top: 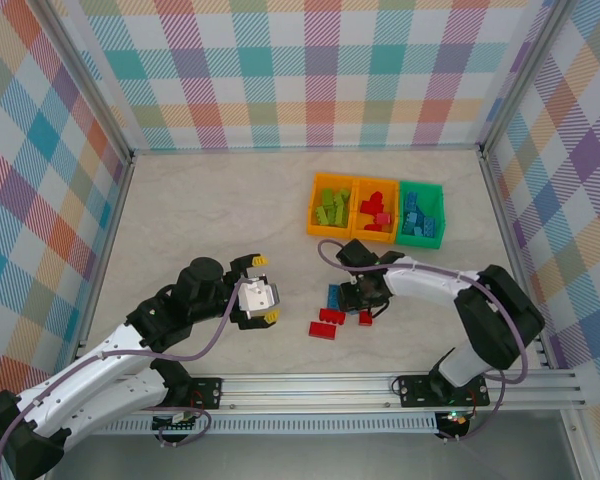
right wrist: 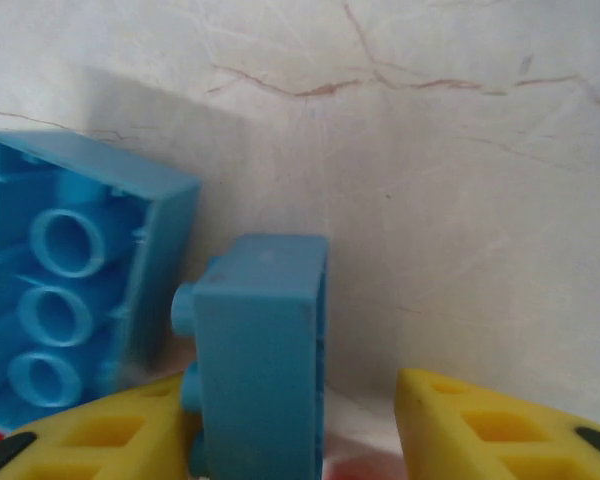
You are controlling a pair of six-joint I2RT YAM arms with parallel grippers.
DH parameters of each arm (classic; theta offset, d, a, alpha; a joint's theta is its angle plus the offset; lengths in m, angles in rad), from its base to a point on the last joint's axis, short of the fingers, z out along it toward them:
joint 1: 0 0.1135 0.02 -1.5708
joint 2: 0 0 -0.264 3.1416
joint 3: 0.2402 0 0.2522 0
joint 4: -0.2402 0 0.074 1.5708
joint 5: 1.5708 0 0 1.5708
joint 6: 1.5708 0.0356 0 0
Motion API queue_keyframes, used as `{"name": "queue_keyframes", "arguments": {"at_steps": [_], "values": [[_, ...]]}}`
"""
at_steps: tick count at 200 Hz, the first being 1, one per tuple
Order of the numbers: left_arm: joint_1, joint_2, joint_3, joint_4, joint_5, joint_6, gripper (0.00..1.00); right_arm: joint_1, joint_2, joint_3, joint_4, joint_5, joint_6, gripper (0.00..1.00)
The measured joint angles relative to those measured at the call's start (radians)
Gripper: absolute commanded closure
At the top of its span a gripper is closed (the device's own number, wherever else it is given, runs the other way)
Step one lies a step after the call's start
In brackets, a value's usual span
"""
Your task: Sort the legos into containers by color
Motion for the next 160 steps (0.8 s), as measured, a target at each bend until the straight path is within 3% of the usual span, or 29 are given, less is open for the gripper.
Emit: {"name": "queue_keyframes", "arguments": {"at_steps": [41,71,98,134,160], "values": [[0.000,0.000,0.000,0.000,0.000,0.001,0.00,-0.008,0.013,0.019,-0.029,0.021,0.009,0.78],[0.000,-0.001,0.000,-0.003,0.014,0.010,0.00,-0.008,-0.015,0.023,-0.023,0.035,0.008,0.82],[0.000,-0.009,-0.011,-0.001,0.027,0.015,0.00,-0.048,-0.129,0.042,-0.024,0.057,-0.002,0.86],[0.000,-0.006,-0.014,0.004,-0.005,-0.024,0.00,-0.275,-0.268,0.115,0.016,0.107,-0.070,0.87],[0.002,0.026,-0.002,0.004,-0.071,-0.102,0.00,-0.476,-0.240,0.172,0.071,0.120,-0.130,0.86]]}}
